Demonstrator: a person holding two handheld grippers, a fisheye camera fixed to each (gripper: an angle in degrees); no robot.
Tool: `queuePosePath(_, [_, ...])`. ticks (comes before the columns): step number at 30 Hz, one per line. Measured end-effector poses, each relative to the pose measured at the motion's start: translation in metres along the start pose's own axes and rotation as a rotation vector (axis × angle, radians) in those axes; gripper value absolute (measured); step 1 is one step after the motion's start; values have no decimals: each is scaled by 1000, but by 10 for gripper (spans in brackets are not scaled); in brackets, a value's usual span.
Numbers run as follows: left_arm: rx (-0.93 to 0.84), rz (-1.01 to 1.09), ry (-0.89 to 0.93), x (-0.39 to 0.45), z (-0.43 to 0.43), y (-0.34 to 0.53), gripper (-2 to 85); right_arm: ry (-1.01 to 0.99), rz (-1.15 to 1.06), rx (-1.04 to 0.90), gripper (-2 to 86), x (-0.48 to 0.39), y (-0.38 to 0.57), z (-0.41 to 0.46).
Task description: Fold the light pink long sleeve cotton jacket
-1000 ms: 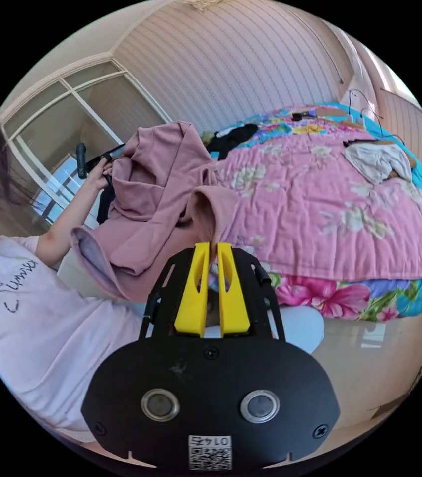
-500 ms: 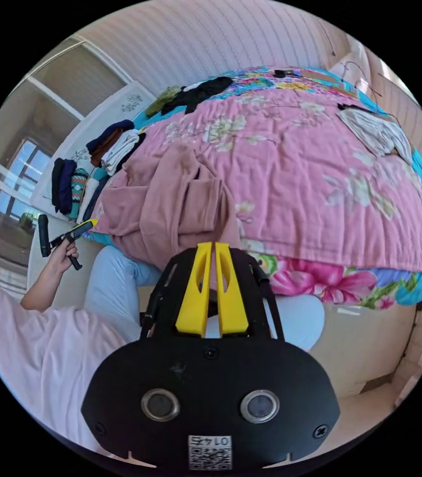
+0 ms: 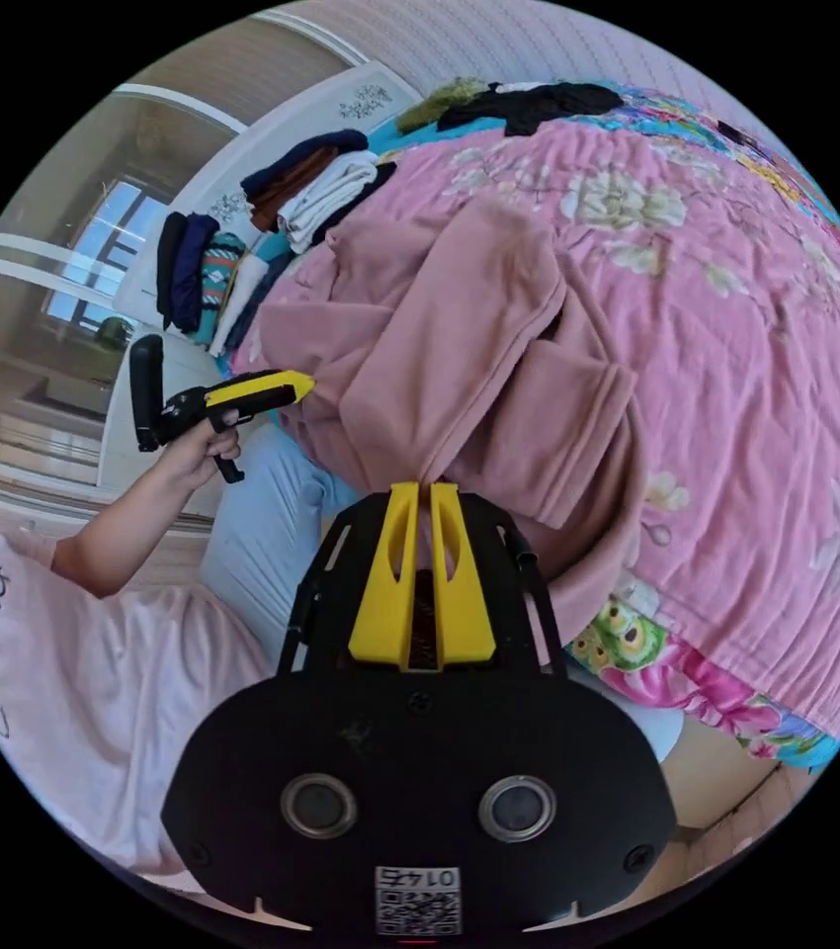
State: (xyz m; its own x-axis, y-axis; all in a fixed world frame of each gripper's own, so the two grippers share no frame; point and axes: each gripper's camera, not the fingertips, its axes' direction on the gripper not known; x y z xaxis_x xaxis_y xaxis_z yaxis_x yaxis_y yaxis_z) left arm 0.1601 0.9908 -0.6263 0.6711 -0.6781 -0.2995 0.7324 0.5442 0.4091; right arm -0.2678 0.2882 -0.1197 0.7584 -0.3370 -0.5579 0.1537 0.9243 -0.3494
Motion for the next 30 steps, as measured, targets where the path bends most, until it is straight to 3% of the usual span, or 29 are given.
queuePosePath(4, [238, -275, -175, -90, -94, 22, -10, 26, 94, 282, 16, 41, -9, -112])
queuePosePath(6, [231, -451, -290, -136, -112, 39, -10, 97, 206, 443, 19, 78, -15, -162])
queuePosePath(9, [181, -621, -329, -183, -130, 60, -10, 266, 392, 428, 24, 120, -36, -175])
queuePosePath(13, [237, -533, -507, -172, -159, 47, -8, 419, 375, 362, 33, 110, -80, -160])
queuePosePath(15, [264, -432, -468, -162, -159, 27, -5, 411, 199, 310, 54, 81, -132, -129])
queuePosePath(20, [130, -171, -184, -138, -84, -51, 65, 329, -102, 46, 133, 22, -269, -18])
queuePosePath(24, [-140, -84, -254, -141, 19, -99, 108, 304, -187, -136, 166, -13, -359, 86])
queuePosePath(26, [-291, -75, -345, -151, 57, -104, 96, 366, -147, -226, 152, -7, -380, 122])
queuePosePath(28, [-257, -107, -231, -157, 61, -104, 57, 436, -100, -343, 104, 8, -387, 144])
queuePosePath(30, [-187, -77, -234, -144, 42, -106, 49, 367, -128, -253, 39, 16, -378, 120])
